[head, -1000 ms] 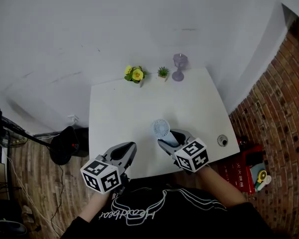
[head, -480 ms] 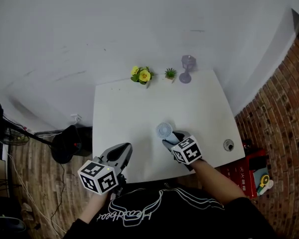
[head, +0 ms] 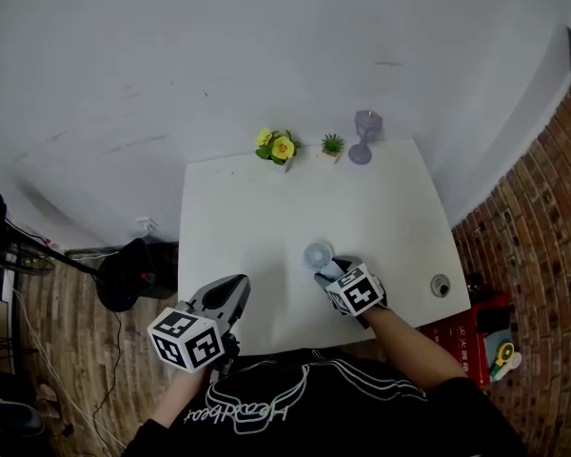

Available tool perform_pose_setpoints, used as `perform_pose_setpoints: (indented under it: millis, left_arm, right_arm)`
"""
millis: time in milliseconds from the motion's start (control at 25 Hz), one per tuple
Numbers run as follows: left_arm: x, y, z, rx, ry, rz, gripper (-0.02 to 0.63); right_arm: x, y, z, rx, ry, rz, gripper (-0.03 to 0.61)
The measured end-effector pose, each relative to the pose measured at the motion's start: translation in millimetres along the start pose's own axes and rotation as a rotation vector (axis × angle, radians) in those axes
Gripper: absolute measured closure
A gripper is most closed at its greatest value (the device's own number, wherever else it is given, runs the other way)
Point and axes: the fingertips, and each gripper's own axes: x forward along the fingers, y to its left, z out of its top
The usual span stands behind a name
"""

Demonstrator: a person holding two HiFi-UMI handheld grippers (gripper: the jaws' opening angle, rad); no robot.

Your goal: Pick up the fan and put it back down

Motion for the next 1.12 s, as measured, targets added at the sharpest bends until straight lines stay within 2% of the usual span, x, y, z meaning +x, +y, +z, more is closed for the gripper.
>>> perform_pose_setpoints:
  millis: [160,360,400,440,480,640,800,920,1120]
  left_arm:
    - [0.9,4.6,-1.2,-0.007,-0.002,0.007,0.58]
    - [5.2,10.2,-9.9,-0.021,0.009,0.011,0.58]
    - [6.0,10.3,-11.2,-0.023,0.011,0.009,0.58]
    - [6.3,10.1,-12.7,-0.024,0.015,0.006,0.58]
    - [6.5,9.5,-14.5,-0.025,0.018,0.003,0.58]
    - [8.9,7.6,-24.5,-0.043,0.036,-0.015,0.58]
    - [4.6,5.5,-23.7,-0.05,0.051,-0.039,0.58]
    - [-4.6,4.9,-16.2,-0.047,0.039,-0.049,0.58]
    - [-31.3,3.4,-18.2,-0.074,0.036,-0.041,0.58]
  right_arm:
    - [2.3,-1.1,2.1,-0.041,0.002,-0.016,0.356]
    - [2.7,-1.2,0.7,-0.03,0.006,-0.001,0.353]
    - [2.5,-0.2,1.3,-0.025,0.0,0.005,0.348]
    - [1.9,1.0,2.2,-0.014,-0.013,0.011,0.313]
    - [0.2,1.6,3.5,0.003,-0.032,0.017,0.271]
    - [-23.1,-4.2,18.7,0.104,-0.159,0.021,0.251]
    - [-75.4,6.6,57.3,0.286,-0.37,0.133,0.258]
    - [-120.6,19.5,86.2,0.309,-0.493,0.177,0.358]
    - [-165.6,60.6,111.2,0.335,-0.596,0.266,0.548]
